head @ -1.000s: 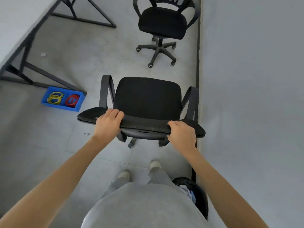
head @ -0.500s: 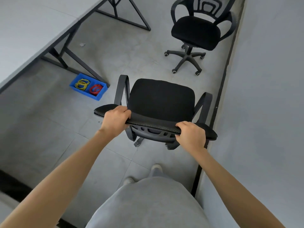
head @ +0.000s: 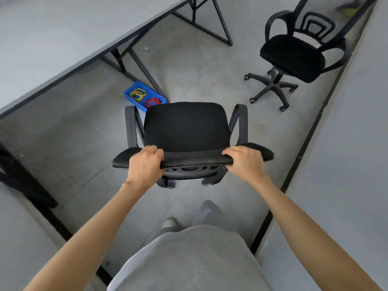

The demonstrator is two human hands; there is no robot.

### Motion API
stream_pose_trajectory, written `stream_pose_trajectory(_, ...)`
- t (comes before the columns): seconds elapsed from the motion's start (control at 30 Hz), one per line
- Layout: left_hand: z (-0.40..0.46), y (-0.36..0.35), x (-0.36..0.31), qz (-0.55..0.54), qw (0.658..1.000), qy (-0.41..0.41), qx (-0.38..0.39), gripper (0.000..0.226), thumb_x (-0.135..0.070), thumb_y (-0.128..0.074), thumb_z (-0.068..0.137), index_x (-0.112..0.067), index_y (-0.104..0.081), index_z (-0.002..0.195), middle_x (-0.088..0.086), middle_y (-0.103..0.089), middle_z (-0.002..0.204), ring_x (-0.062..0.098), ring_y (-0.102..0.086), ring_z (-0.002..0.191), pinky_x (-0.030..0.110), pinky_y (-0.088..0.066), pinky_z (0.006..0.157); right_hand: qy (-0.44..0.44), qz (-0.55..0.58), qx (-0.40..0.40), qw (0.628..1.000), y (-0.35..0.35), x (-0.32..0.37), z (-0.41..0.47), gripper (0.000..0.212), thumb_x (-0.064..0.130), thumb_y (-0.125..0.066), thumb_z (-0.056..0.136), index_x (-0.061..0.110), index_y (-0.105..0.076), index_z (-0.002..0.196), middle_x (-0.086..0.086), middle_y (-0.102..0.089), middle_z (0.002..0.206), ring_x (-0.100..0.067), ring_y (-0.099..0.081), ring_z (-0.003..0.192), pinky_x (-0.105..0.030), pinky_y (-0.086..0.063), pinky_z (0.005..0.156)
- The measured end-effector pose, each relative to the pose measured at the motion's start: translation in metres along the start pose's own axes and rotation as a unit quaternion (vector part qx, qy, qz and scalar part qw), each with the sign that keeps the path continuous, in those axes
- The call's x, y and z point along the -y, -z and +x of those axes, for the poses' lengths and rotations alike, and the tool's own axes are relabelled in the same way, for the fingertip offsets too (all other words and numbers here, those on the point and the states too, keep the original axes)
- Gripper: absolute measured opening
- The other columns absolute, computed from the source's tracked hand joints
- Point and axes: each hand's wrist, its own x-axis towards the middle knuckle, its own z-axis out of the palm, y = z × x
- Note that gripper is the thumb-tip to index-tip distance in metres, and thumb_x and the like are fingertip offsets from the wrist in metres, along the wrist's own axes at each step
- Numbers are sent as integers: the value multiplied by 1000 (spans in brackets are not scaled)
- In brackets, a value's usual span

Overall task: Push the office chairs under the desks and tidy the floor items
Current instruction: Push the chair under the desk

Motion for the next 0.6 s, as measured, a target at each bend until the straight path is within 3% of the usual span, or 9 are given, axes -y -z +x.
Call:
stream_pose_trajectory(0.13, -12, -1, 8, -4, 997, 69, -25, 37, -2, -83, 36, -8, -53, 55, 4, -52, 55, 24, -52, 51, 20, -26, 40, 57, 8, 18, 998, -9, 4, 34, 30, 17, -80, 53, 26, -72, 81, 10, -72, 79, -19, -68, 71, -21, -38, 48)
stream_pose_trajectory(0.27, -16, -4, 10, -25, 984, 163, -64, 36, -3, -84, 39, -8, -54, 57, 4, -53, 56, 24, -52, 54, 18, -20, 42, 122, 24, 35, 992, -15, 9, 75, 30, 16, -78, 54, 27, -71, 81, 11, -72, 79, -17, -68, 71, -19, -31, 50)
stream_pose_trajectory(0.4, -15, -9, 0, -22, 968, 233, -87, 38, -2, -83, 36, -10, -52, 55, 1, -50, 54, 22, -50, 52, 13, -12, 40, 209, 35, 53, 976, -22, 1, 116, 31, 17, -79, 55, 27, -71, 83, 11, -72, 81, -16, -69, 73, -21, -36, 50)
stream_pose_trajectory(0.6, -4, -14, -22, 1, 936, 339, -97, 40, -9, -87, 34, -10, -53, 55, 1, -52, 54, 23, -53, 52, 20, -29, 37, 323, 53, 67, 943, -30, 2, 185, 23, 20, -71, 59, 25, -72, 82, 8, -73, 81, -19, -69, 74, -25, -44, 52)
